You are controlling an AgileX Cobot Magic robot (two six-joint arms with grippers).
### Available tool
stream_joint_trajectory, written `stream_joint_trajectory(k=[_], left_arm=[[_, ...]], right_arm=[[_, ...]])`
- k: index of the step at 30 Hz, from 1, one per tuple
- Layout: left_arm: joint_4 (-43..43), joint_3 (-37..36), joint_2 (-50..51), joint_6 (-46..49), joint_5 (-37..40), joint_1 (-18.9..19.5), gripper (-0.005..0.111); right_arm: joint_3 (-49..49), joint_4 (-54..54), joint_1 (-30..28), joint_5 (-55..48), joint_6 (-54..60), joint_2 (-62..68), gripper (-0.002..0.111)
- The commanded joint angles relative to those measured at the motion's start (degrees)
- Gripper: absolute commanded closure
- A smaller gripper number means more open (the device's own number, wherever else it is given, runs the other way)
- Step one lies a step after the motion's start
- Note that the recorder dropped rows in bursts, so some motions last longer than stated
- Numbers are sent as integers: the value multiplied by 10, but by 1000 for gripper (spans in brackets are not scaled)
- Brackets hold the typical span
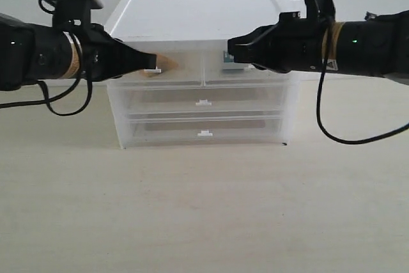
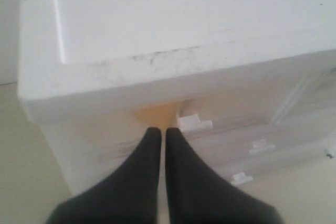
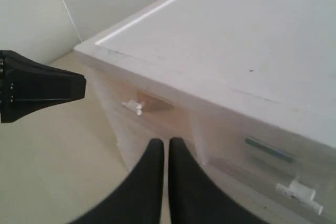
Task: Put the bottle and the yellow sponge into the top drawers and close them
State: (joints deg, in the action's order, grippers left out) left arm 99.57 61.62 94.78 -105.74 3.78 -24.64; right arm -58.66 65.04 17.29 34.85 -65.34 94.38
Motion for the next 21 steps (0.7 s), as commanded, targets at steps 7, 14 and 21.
stream_joint_trajectory(k=[7,14,21], left_arm=[[4,-119,-196,0,12,1,103],[4,-225,-417,0,54,1,103],[4,-387,-739,-82,95,1,103]], right_arm=[[127,-84,-2,1,89,-175,108],[237,-165,-2,-13,138,-345,108],[359,-184,-2,-85,138,-609,108]])
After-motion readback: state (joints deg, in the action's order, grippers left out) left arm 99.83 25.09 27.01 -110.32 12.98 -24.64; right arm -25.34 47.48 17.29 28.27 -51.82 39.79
